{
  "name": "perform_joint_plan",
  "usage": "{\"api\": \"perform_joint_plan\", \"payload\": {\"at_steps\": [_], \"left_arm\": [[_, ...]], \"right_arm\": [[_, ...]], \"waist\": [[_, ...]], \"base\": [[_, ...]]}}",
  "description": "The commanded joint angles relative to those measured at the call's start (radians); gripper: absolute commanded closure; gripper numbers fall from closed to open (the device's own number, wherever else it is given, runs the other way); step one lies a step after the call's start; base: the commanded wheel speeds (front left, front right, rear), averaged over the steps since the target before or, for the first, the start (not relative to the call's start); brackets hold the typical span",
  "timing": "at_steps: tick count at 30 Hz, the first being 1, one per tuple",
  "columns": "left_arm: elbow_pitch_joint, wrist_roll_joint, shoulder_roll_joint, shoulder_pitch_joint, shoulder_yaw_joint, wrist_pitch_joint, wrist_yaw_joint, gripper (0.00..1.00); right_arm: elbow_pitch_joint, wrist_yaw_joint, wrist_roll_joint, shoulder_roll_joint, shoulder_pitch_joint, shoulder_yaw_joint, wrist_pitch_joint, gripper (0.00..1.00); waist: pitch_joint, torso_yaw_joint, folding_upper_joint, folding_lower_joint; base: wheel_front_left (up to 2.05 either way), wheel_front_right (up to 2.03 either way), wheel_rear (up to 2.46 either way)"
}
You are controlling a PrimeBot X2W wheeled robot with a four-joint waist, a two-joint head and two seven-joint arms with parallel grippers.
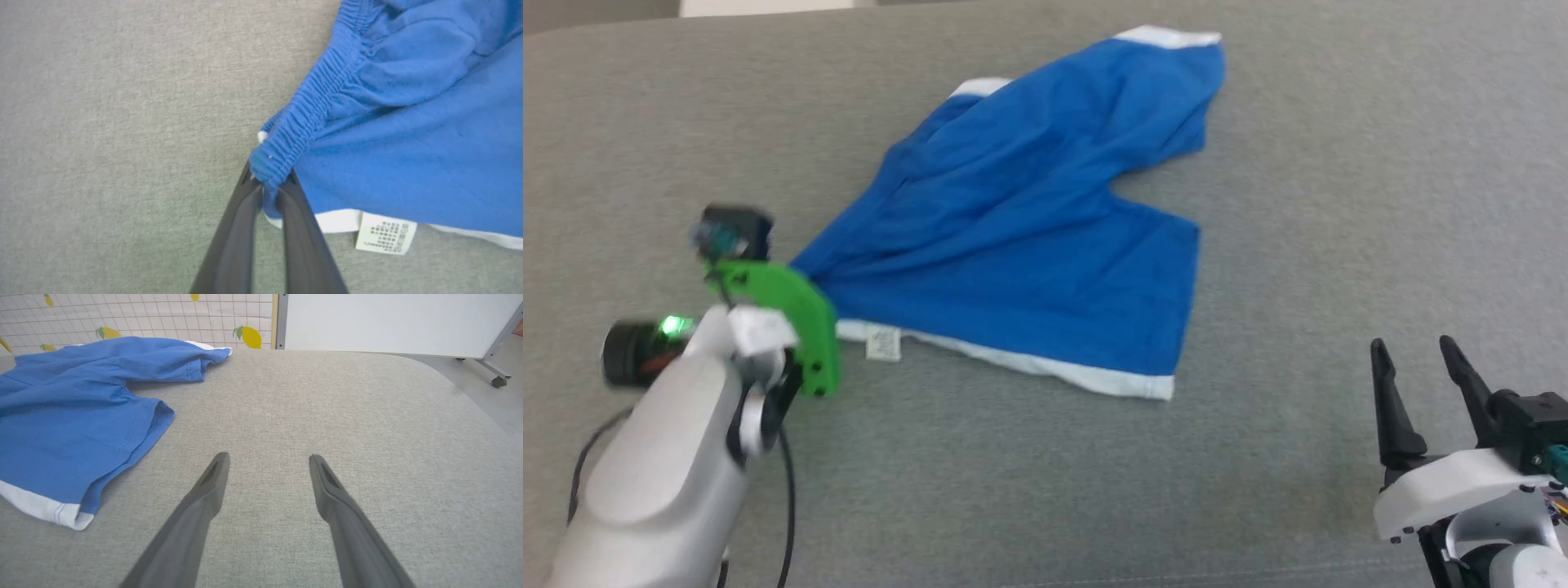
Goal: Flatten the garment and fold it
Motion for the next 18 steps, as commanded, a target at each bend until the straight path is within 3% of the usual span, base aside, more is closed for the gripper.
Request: {"api": "perform_joint_plan", "payload": {"at_steps": [1, 7, 8, 9, 10, 18], "left_arm": [[-0.008, -0.017, 0.013, 0.038, 0.010, -0.010, 0.017, 1.00], [-0.043, -0.038, 0.010, 0.150, 0.017, -0.035, 0.050, 1.00], [-0.051, -0.039, 0.005, 0.161, 0.017, -0.044, 0.055, 0.93], [-0.058, -0.038, 0.001, 0.168, 0.017, -0.055, 0.057, 0.24], [-0.065, -0.038, -0.005, 0.174, 0.017, -0.074, 0.057, 0.00], [-0.110, 0.027, -0.016, 0.195, 0.021, -0.332, 0.032, 0.00]], "right_arm": [[-0.010, -0.002, -0.009, 0.003, 0.013, 0.005, 0.007, 0.00], [-0.022, -0.002, -0.012, 0.003, 0.029, 0.015, 0.035, 0.00], [-0.023, -0.002, -0.013, 0.003, 0.030, 0.017, 0.040, 0.00], [-0.025, -0.002, -0.013, 0.003, 0.030, 0.017, 0.044, 0.00], [-0.027, -0.002, -0.013, 0.003, 0.031, 0.017, 0.048, 0.00], [-0.040, -0.002, -0.013, 0.003, 0.038, 0.018, 0.073, 0.00]], "waist": [[-0.031, 0.043, 0.0000, 0.0000], [-0.042, 0.076, 0.0000, 0.0000], [-0.045, 0.081, 0.0000, 0.0000], [-0.048, 0.084, 0.0000, 0.0000], [-0.053, 0.088, 0.0000, 0.0000], [-0.106, 0.117, 0.0000, 0.0000]], "base": [[0.00, 0.00, 0.00], [0.00, 0.00, 0.00], [0.00, 0.00, 0.00], [0.00, 0.00, 0.00], [0.00, 0.00, 0.00], [0.00, 0.00, 0.00]]}}
